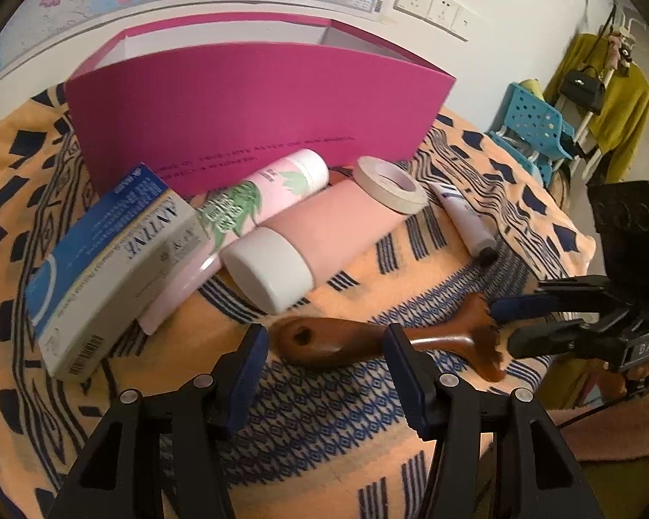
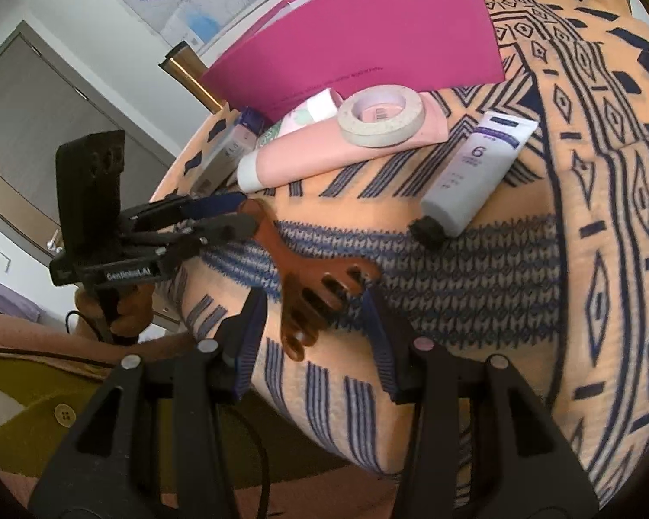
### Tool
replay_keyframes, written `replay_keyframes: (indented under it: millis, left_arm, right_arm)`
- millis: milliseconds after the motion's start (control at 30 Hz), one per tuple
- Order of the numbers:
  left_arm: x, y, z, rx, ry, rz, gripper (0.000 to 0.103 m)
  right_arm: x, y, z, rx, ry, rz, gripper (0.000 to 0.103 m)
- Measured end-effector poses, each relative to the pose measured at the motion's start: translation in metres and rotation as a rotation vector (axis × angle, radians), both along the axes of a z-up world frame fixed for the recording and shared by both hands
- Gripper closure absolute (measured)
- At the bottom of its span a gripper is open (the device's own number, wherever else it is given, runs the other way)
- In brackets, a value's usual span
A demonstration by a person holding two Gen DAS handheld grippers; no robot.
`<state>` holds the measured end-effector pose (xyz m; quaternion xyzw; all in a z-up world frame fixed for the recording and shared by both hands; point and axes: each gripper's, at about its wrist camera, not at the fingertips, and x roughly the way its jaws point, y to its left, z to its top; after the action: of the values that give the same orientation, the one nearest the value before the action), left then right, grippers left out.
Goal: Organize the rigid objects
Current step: 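Move the right gripper to the brown back scratcher and grasp its handle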
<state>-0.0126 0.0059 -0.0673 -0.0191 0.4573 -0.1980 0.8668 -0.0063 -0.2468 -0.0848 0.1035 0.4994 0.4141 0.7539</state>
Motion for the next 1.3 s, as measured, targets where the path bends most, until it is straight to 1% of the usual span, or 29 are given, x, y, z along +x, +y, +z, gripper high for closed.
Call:
replay_keyframes:
  millis: [67,133,300,467,567,767,900,1100,1133,1167,1200,1233,1267,1300]
  left_arm:
    - [-0.002,-0.002,0.0,0.014,-0.005,0.001,0.044]
    - [-0.003,-0.002,0.0,0.013,-0.005,0.0,0.043]
    - [-0.002,0.005,0.0,-0.02,0.007,0.017,0.041]
    - [-0.003,0.006,0.0,-0.027,0.014,0.029,0.04]
    - [-0.001,0.008,0.0,-0.045,0.024,0.039,0.04]
    - [-0.001,0.007,0.002,-0.05,0.03,0.046,0.04]
    - [-0.003,0.006,0.009,-0.056,0.017,0.05,0.04]
    - [-0.005,0.004,0.021,-0.072,-0.008,0.052,0.04]
    - [-0.005,0.004,0.024,-0.081,-0.011,0.048,0.042]
    - [-0.005,0.003,0.027,-0.107,-0.01,0.033,0.045]
    - [-0.005,0.0,0.031,-0.129,-0.011,0.016,0.046]
    - [-0.006,-0.002,0.034,-0.132,-0.019,0.011,0.046]
    - [-0.005,-0.008,0.038,-0.109,-0.039,0.012,0.046]
    - [-0.005,-0.01,0.039,-0.098,-0.047,0.01,0.046]
  right_arm:
    - [0.001,0.003,0.0,0.017,0.001,-0.011,0.052]
    - [0.002,0.005,-0.001,0.022,0.002,-0.02,0.052]
    - [0.01,0.004,-0.003,0.058,0.013,-0.053,0.051]
    - [0.021,0.001,-0.005,0.096,0.013,-0.091,0.049]
    - [0.026,0.0,-0.006,0.109,0.013,-0.109,0.049]
    - [0.03,0.002,-0.002,0.094,-0.019,-0.122,0.049]
    - [0.031,0.005,0.005,0.075,-0.052,-0.129,0.049]
    - [0.033,0.005,0.018,0.082,-0.096,-0.13,0.049]
    - [0.033,0.006,0.019,0.083,-0.1,-0.131,0.049]
    - [0.033,0.006,0.022,0.089,-0.104,-0.127,0.053]
    - [0.034,0.007,0.023,0.099,-0.104,-0.119,0.057]
    - [0.034,0.009,0.025,0.119,-0.097,-0.101,0.062]
    - [0.034,0.012,0.027,0.131,-0.096,-0.086,0.062]
    - [0.033,0.016,0.029,0.122,-0.109,-0.079,0.062]
